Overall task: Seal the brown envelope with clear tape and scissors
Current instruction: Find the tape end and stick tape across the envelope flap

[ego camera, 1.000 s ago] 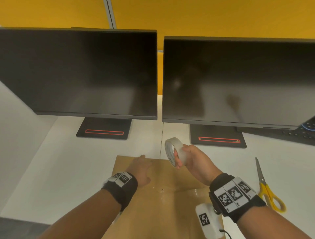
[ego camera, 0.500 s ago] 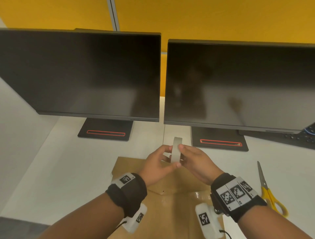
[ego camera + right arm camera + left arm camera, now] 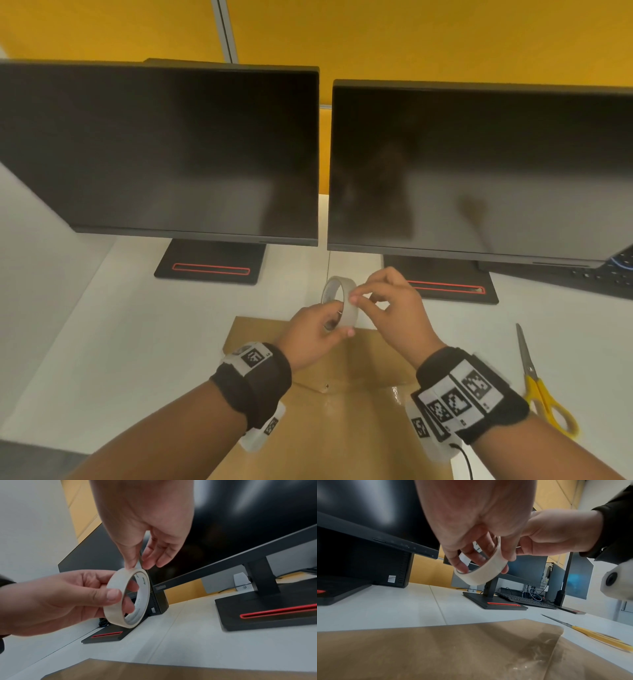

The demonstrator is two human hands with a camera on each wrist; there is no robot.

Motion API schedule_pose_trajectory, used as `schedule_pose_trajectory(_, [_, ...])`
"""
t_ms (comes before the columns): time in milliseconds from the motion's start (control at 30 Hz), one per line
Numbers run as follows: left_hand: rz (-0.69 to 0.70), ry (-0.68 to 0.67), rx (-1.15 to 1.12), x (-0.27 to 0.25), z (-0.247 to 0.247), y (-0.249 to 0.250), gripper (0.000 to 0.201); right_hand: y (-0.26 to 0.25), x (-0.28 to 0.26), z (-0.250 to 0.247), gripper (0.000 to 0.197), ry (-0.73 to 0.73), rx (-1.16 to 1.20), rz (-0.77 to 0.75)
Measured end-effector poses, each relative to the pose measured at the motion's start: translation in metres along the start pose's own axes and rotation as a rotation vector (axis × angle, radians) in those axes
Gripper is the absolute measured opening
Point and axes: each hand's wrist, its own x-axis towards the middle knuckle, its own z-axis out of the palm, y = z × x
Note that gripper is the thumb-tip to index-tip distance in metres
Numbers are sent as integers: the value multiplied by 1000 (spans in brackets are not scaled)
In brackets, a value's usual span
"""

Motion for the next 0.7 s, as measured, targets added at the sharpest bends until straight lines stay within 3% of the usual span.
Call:
schedule_pose_trajectory(200, [29,0,31,-2,1,1,5,-2,0,3,7,-115,-232,-65])
schedule_pose_trajectory(300, [22,-22,40,-4,3,2,6,-2,-1,6,6,-218,-276,-69])
schedule_pose_trajectory(433, [-43,-34,-44,-2,0,2,29,-1,-3,5,10,-222,-88,-27])
schedule_pose_trajectory(600, [-25,-21,-54,1,-8,6,36,4,-4,1,16,-78,209,47])
schedule_pose_trajectory(667, [-18,-13,-48,1,-10,7,31,6,-3,-3,14,-88,313,94])
schedule_pose_trajectory(700, [-10,-9,-42,1,-12,8,25,7,-3,-4,22,-100,298,82])
